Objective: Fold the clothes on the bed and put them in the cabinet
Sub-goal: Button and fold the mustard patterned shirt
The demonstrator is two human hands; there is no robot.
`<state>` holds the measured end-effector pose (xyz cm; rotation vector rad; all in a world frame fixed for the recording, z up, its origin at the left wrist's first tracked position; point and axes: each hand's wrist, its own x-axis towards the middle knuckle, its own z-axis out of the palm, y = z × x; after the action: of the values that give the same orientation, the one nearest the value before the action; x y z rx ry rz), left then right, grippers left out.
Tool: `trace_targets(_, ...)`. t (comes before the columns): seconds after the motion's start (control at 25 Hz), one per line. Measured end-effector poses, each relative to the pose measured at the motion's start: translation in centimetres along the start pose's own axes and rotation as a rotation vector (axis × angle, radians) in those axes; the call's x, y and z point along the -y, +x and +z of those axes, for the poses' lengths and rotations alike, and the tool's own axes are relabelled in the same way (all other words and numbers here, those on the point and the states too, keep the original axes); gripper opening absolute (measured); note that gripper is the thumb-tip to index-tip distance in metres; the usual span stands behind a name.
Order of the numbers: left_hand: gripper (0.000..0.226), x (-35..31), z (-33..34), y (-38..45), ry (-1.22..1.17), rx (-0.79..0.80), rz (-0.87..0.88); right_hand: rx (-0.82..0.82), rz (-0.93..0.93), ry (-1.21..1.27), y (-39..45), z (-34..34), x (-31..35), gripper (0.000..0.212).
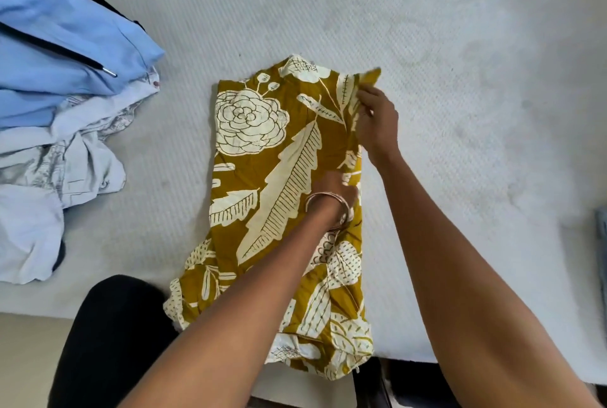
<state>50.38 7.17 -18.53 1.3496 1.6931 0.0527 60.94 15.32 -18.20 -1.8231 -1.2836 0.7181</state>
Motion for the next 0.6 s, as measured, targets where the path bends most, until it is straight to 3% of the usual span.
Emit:
trace_targets(0.08,0.03,2.1,-0.6,0.1,-0.411,-0.011,-0.15,0.144,-0.273,-0.238,-0.6,1.5,0.7,0.053)
trace_targets(0.16,0.028,3.5,-0.9,-0.9,-0.658,0.015,-0.217,0.318,-0.245,-0.395,-2.1,2.7,-0.3,0.059)
trace_targets(0.2,0.032,4.0,-1.1,-1.6,-0.705,0.016,-0.206,0.326,-0.176,-0.375,-3.7,2.9,-1.0,0.059)
trace_targets(0.36,0.044,6.6,-2.1,-5.1,-0.297,-0.051,-0.037,0.088,0.086,-0.17,-13.2,1.3,-3.7,0.05)
trace_targets(0.48,0.049,9.3,-2.0,-8.4,0.001,0.039,0.03,0.102,0.252,-0.135,-18.3,0.3,-4.5,0.044)
trace_targets(0.6,0.06,11.9,-1.9,-11.3,0.509,0.104,0.153,0.187,0.359,-0.06,-21.1,-0.9,-4.3,0.042)
